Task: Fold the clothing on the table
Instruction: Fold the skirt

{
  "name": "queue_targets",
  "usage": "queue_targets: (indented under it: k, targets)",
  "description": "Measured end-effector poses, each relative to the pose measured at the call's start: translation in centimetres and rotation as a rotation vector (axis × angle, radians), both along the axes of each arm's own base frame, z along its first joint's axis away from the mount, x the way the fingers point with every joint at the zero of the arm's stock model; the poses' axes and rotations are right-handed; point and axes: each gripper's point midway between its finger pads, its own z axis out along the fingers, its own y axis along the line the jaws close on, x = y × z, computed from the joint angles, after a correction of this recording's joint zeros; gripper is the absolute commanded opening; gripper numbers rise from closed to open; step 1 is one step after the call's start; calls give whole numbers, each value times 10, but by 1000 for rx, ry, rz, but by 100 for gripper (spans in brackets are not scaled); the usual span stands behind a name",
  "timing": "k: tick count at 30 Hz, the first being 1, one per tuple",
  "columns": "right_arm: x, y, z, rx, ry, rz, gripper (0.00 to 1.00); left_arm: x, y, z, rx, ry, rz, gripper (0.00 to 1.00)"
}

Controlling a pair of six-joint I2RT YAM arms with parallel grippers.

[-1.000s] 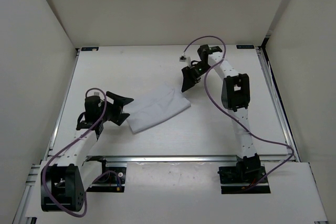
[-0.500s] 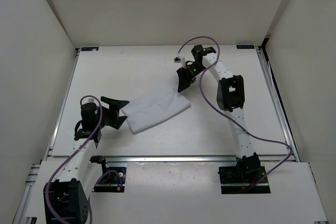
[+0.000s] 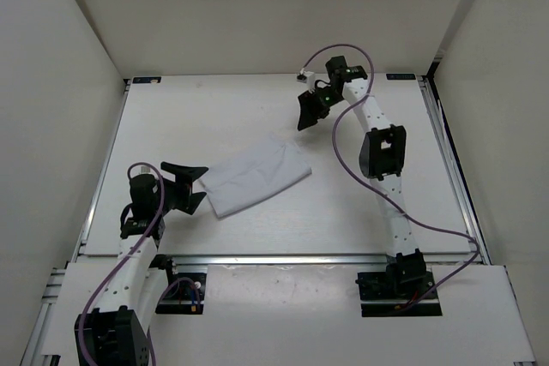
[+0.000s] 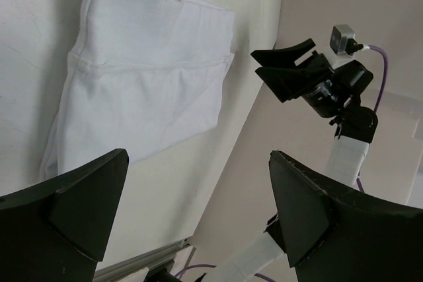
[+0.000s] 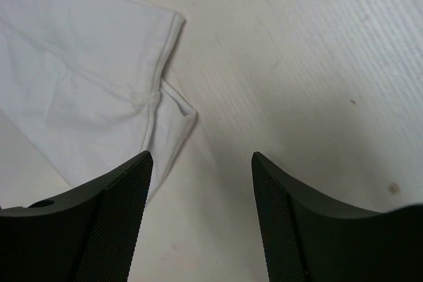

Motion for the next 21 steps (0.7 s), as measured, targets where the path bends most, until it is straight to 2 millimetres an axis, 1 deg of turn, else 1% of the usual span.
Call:
queue_targets:
  k: [2, 4, 8, 12, 14, 21]
  targets:
    - [7, -6, 7, 5, -32, -5, 66, 0, 0, 0, 1, 0, 2, 99]
    - [5, -7, 7, 1, -34, 10, 65, 0, 0, 0, 1, 0, 2, 99]
    - [-17, 5, 1, -10, 10, 70, 63, 0, 1, 0, 2, 0, 3, 98]
    - [-41, 17, -8, -20, 69, 125, 63, 0, 1, 0, 3, 0, 4, 99]
    - [-49, 21, -10, -21, 85, 150, 63, 1, 1, 0, 3, 0, 6, 99]
    - [-66, 18, -24, -39, 141, 185, 61, 1, 6, 0, 4, -3, 22, 99]
